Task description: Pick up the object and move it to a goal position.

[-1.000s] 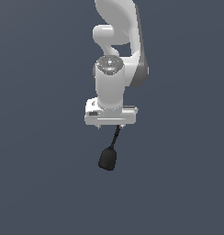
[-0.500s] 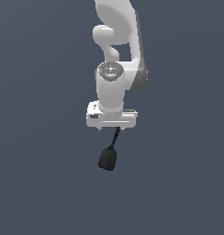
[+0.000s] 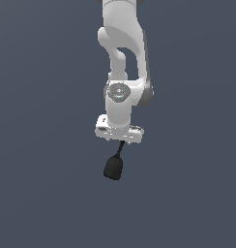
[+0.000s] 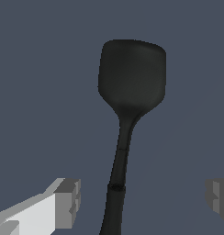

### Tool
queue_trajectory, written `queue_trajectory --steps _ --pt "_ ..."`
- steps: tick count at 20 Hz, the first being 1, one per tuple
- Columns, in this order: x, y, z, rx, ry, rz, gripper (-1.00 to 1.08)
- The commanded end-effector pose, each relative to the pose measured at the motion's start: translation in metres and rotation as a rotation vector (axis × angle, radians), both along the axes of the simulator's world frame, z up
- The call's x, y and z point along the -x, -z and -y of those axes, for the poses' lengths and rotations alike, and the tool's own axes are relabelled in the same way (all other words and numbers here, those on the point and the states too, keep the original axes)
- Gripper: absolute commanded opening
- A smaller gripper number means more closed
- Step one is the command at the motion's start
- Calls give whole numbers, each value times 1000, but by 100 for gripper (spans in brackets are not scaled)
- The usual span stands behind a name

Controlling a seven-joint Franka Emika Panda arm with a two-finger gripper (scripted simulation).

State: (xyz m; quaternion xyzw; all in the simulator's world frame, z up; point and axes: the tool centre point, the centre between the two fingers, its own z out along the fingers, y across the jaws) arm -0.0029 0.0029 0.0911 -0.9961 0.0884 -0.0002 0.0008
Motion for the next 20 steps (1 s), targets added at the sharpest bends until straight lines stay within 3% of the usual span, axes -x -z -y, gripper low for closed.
queue_trajectory --steps 1,13,20 --pt "2 11 -1 0 33 0 100" --pt "5 28 -2 1 65 -2 100" --pt "7 60 -2 1 67 -1 100"
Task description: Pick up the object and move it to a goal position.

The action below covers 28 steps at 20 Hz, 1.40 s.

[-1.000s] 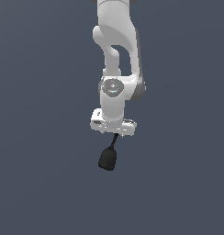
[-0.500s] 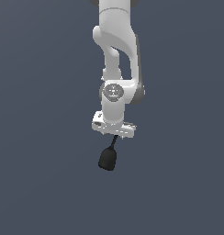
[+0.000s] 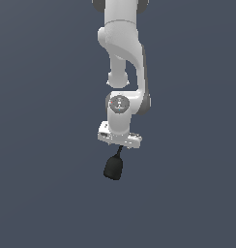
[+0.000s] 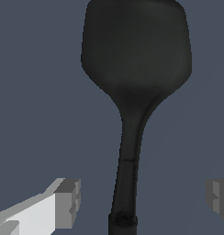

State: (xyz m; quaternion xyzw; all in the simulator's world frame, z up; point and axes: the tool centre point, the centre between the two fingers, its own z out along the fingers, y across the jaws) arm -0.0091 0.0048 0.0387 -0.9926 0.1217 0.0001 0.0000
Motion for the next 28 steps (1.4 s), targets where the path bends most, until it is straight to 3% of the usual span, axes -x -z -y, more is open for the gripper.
queue_trajectory --steps 1,7,8,21,28 --pt "0 12 0 0 1 0 100" --pt "-1 22 0 0 2 0 100" --pt "-1 22 0 0 2 0 -100" --pt "0 20 -4 -1 1 0 -100" --pt "6 11 -40 -1 1 0 -100"
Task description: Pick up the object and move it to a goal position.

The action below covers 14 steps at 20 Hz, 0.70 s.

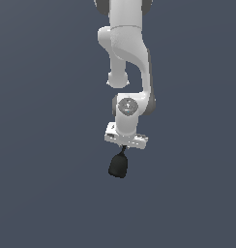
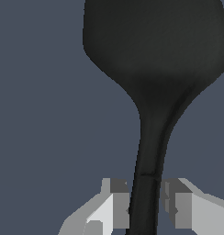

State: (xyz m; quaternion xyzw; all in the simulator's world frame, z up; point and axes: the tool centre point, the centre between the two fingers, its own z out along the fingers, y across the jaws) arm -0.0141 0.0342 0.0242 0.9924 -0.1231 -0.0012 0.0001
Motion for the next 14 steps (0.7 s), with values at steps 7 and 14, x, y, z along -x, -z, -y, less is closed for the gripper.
queue_trajectory --steps 7,14 --pt "10 -21 -77 0 -1 2 -100" --pt "15 -32 -116 0 -1 2 -100"
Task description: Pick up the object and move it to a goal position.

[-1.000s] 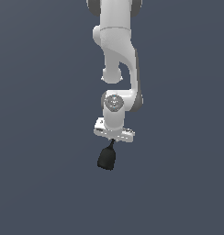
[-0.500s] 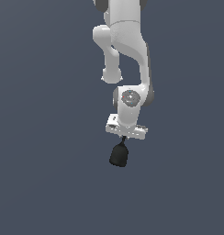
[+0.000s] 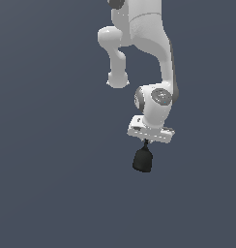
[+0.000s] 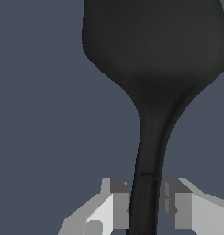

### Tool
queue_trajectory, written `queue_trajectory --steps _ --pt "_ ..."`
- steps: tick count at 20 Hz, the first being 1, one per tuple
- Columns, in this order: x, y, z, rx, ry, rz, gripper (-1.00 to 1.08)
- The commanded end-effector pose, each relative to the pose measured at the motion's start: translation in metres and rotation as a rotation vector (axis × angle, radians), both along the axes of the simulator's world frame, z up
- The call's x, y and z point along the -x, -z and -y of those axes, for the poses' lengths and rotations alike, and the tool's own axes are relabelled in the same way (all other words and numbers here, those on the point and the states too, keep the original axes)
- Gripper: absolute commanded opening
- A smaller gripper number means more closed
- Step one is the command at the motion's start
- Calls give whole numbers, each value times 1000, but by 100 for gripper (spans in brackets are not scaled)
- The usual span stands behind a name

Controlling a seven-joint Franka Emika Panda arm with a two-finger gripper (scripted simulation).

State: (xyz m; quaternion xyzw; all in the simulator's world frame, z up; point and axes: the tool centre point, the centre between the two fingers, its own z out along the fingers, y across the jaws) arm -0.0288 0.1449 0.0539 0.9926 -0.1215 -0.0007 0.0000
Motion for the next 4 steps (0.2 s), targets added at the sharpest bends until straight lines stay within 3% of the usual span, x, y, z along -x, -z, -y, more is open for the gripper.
queue_trajectory --steps 1,4 --pt "0 -3 -9 0 3 1 -100" --pt "0 -4 -12 0 3 1 -100"
